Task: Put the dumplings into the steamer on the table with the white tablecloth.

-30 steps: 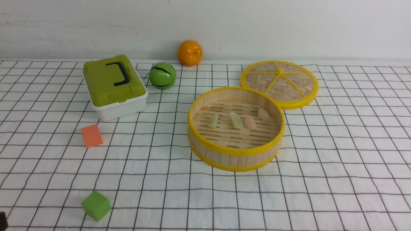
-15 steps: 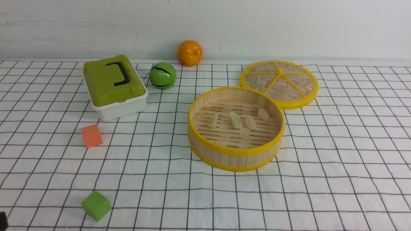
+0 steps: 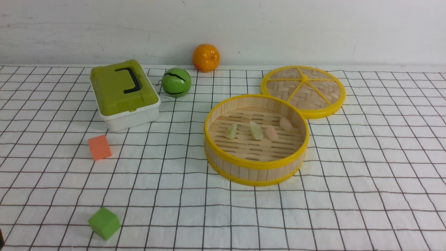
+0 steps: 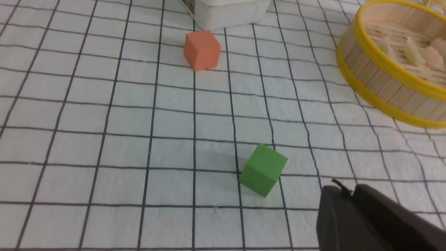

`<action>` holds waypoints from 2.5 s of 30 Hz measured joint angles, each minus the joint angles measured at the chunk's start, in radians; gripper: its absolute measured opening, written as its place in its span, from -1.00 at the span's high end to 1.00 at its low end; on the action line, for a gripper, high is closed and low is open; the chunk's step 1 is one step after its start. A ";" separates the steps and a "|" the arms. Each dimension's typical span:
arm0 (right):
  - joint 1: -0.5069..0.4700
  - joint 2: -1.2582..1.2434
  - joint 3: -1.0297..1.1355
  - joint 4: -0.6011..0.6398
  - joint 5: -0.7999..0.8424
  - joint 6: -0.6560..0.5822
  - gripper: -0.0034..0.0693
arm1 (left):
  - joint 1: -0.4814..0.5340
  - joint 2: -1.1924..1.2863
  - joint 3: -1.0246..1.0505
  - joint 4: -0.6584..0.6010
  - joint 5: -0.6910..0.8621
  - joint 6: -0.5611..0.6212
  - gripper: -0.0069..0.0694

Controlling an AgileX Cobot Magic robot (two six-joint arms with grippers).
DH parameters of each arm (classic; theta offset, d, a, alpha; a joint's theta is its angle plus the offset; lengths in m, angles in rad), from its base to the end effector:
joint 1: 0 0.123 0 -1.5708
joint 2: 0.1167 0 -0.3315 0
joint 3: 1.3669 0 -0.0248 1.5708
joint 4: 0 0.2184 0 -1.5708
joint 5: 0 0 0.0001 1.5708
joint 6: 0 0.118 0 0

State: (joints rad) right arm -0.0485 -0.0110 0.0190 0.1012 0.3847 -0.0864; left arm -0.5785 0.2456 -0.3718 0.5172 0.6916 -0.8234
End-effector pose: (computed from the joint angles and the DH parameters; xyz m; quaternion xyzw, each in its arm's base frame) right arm -0.0012 0.0045 0.1646 0.0113 0.8058 0.0031 0.5921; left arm 0.0211 0.0307 0.2662 -0.0180 0.8301 -0.1392 0.5397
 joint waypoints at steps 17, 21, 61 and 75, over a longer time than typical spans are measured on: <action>-0.001 0.000 0.000 0.000 0.000 0.000 0.68 | 0.536 -0.254 0.349 -0.811 -0.502 0.997 0.85; -0.001 0.000 0.000 0.000 0.000 0.000 0.67 | 0.546 -0.254 0.400 -0.762 -0.460 1.042 0.85; -0.001 0.000 0.000 -0.003 0.001 0.000 0.54 | 0.546 -0.254 0.401 -0.568 -0.311 0.732 0.85; -0.001 0.000 0.000 -0.003 0.001 0.000 0.50 | 0.546 -0.254 0.401 -0.568 -0.311 0.732 0.85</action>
State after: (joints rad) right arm -0.0493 -0.0110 0.0190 0.0986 0.3855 -0.0864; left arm -0.0320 -0.0086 0.0292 -0.0507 0.3809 -0.0913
